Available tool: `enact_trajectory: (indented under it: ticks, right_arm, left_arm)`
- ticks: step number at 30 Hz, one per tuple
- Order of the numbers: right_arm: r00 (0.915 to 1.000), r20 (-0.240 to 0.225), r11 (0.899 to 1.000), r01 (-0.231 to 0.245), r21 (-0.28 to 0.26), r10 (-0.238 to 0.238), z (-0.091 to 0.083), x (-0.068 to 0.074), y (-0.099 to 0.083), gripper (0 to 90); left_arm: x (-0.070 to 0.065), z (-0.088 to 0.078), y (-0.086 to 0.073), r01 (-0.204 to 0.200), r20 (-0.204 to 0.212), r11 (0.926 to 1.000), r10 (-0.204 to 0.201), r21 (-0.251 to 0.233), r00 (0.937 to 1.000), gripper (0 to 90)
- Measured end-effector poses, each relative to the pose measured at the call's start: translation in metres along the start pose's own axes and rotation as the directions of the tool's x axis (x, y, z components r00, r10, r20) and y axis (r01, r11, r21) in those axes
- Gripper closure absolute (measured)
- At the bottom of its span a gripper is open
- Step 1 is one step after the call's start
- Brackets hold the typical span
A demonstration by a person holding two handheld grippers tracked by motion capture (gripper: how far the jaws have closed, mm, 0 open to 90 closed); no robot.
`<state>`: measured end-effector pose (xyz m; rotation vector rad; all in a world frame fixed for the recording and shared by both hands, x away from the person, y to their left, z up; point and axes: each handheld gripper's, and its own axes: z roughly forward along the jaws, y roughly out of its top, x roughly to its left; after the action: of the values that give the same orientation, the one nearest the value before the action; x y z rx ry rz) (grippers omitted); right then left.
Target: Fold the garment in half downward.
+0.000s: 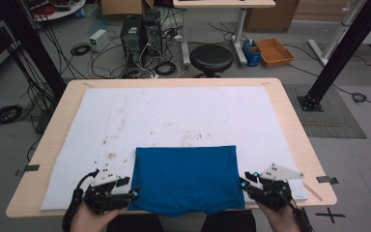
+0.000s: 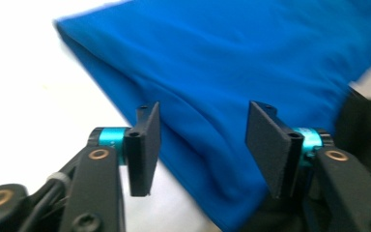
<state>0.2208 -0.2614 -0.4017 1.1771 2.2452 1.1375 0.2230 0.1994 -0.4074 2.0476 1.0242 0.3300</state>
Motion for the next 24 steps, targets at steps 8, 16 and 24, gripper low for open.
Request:
enact_trajectory:
  ticks: [8, 16, 24]
  right_arm:
    - [0.9896, 0.066, 0.991, -0.126, -0.032, 0.128, 0.046, -0.049, 0.039, 61.4]
    - [0.9726, 0.111, 0.978, -0.208, 0.027, 0.204, 0.098, -0.073, 0.048, 59.2]
    - [0.9817, 0.107, 0.979, -0.169, 0.114, 0.157, 0.122, -0.073, 0.048, 69.5]
  left_arm:
    - [0.048, 0.034, 0.037, 0.075, -0.031, 0.9931, -0.078, -0.09, 0.9964, 40.0]
    - [0.082, 0.079, 0.052, 0.126, -0.101, 0.9911, -0.129, -0.044, 0.9864, 44.8]
    - [0.083, 0.091, 0.047, 0.101, -0.123, 0.9939, -0.095, 0.044, 0.9879, 59.1]
